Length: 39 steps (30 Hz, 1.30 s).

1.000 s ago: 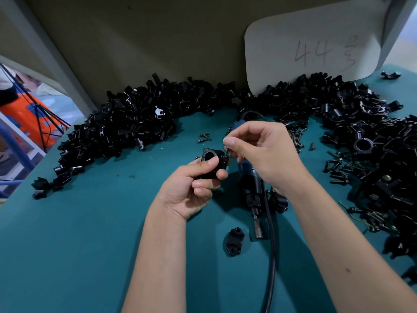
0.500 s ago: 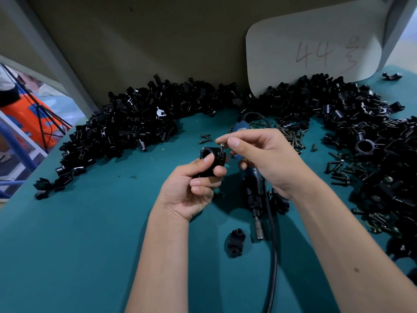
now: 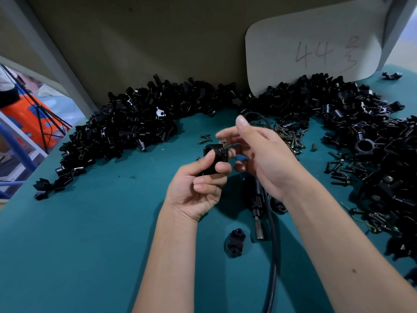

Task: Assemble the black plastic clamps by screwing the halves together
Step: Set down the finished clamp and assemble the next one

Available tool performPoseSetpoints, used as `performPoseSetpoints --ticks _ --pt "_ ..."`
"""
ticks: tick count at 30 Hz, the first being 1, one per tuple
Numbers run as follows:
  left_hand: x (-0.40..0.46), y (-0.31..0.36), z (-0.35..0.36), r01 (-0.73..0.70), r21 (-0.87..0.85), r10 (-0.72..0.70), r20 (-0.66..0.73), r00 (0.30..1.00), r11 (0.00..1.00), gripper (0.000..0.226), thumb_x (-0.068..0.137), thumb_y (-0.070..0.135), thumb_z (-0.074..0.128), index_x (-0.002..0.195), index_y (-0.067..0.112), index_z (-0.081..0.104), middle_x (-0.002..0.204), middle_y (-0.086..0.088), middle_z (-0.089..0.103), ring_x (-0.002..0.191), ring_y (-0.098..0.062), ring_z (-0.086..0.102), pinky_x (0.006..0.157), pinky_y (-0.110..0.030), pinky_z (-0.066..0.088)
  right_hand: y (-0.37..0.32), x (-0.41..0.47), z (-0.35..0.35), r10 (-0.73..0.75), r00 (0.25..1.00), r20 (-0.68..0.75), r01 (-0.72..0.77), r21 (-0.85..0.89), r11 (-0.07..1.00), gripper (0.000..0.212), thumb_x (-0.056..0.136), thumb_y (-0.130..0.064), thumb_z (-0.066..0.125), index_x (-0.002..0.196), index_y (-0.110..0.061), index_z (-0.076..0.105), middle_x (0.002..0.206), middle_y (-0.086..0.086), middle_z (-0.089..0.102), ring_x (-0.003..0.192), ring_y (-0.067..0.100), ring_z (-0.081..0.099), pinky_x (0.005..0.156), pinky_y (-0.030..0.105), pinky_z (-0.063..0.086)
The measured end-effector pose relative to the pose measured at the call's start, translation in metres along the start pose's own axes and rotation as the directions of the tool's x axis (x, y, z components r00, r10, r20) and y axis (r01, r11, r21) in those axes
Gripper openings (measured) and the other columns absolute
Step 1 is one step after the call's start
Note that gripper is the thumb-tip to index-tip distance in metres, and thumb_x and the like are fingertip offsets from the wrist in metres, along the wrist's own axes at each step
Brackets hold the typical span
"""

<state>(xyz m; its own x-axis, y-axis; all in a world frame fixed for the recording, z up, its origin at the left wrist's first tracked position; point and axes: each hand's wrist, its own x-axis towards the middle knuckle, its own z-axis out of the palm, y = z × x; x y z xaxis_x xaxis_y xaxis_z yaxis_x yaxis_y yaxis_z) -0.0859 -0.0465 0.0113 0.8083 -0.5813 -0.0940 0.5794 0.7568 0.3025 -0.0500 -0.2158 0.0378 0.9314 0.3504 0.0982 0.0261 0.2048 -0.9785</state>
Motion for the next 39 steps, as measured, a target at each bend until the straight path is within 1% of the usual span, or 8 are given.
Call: performPoseSetpoints --ticks 4,7,11,17,24,29,34,39 --pt "-0.001 0.002 -0.002 0.005 -0.040 -0.004 0.021 1.000 0.999 0.037 0.097 -0.003 0.065 0.129 -0.004 0.048 0.082 -0.025 0.058 0.050 -0.008 0.041 0.041 -0.025 0.055 0.001 -0.002 0.000 -0.055 0.997 0.058 0.055 0.015 0.998 0.018 0.101 -0.017 0.064 0.095 -0.018 0.081 0.086 -0.002 0.071 0.076 0.005 0.058 0.056 0.020 0.040" --pt "-0.002 0.003 -0.002 0.020 -0.054 -0.018 0.034 0.999 0.998 0.022 0.098 -0.003 0.063 0.118 -0.012 0.058 0.082 -0.026 0.058 0.050 -0.010 0.041 0.042 -0.028 0.056 0.002 0.001 0.002 -0.062 0.997 -0.039 0.062 -0.014 0.998 0.016 0.092 -0.025 0.077 0.082 -0.012 0.075 0.078 0.009 0.057 0.070 0.013 0.047 0.052 0.023 0.035" --pt "-0.002 0.003 -0.002 0.001 -0.058 0.001 0.030 1.000 0.998 0.036 0.098 -0.002 0.062 0.130 -0.004 0.044 0.082 -0.026 0.058 0.050 -0.010 0.041 0.043 -0.025 0.054 0.005 0.000 -0.001 -0.033 0.998 0.055 0.031 0.038 0.999 0.017 0.101 -0.027 0.065 0.104 -0.021 0.081 0.095 -0.001 0.067 0.081 0.012 0.050 0.057 0.021 0.039" --pt "-0.003 0.002 0.000 0.006 -0.052 -0.003 0.052 0.999 0.999 0.026 0.100 -0.002 0.060 0.123 -0.012 0.055 0.083 -0.027 0.058 0.051 -0.011 0.041 0.044 -0.029 0.057 0.006 0.000 0.002 -0.043 0.999 0.030 0.041 0.073 0.996 0.010 0.092 -0.027 0.075 0.085 -0.022 0.080 0.077 -0.005 0.065 0.073 0.006 0.053 0.054 0.019 0.037" --pt "-0.004 0.003 -0.002 0.010 -0.030 -0.009 0.062 0.998 0.999 0.031 0.099 -0.002 0.061 0.127 -0.010 0.053 0.084 -0.027 0.058 0.051 -0.010 0.040 0.043 -0.028 0.056 0.005 -0.002 0.004 -0.028 0.997 0.070 0.022 0.087 0.996 0.016 0.097 -0.022 0.067 0.094 -0.020 0.083 0.089 -0.001 0.075 0.079 0.008 0.064 0.063 0.024 0.036" --pt "-0.003 0.002 -0.003 -0.112 0.238 0.124 -0.036 0.992 0.965 0.038 0.081 0.001 0.083 0.110 0.001 0.058 0.078 -0.013 0.061 0.041 -0.004 0.047 0.035 -0.014 0.044 0.003 0.000 0.007 -0.032 0.999 -0.029 0.035 0.094 0.995 0.011 0.095 -0.012 0.071 0.087 -0.007 0.078 0.078 0.003 0.070 0.068 0.009 0.056 0.052 0.018 0.036" --pt "0.002 -0.002 0.001 -0.229 0.626 0.383 -0.121 0.916 0.746 0.028 0.089 0.016 0.064 0.115 0.012 0.053 0.077 -0.004 0.064 0.041 0.000 0.038 0.036 -0.010 0.036 0.004 0.002 0.012 -0.036 0.979 -0.200 0.030 -0.030 0.999 0.022 0.086 -0.018 0.083 0.071 -0.012 0.069 0.062 -0.002 0.059 0.052 0.006 0.047 0.053 0.020 0.040" --pt "0.005 -0.004 0.005 -0.268 0.637 0.436 -0.120 0.892 0.723 0.021 0.088 0.018 0.067 0.106 0.013 0.058 0.077 -0.004 0.065 0.039 0.000 0.039 0.036 -0.010 0.036 0.006 0.003 0.010 -0.009 0.985 -0.170 0.005 -0.022 1.000 0.016 0.094 -0.028 0.076 0.085 -0.015 0.075 0.071 -0.004 0.059 0.064 0.011 0.050 0.062 0.026 0.044"
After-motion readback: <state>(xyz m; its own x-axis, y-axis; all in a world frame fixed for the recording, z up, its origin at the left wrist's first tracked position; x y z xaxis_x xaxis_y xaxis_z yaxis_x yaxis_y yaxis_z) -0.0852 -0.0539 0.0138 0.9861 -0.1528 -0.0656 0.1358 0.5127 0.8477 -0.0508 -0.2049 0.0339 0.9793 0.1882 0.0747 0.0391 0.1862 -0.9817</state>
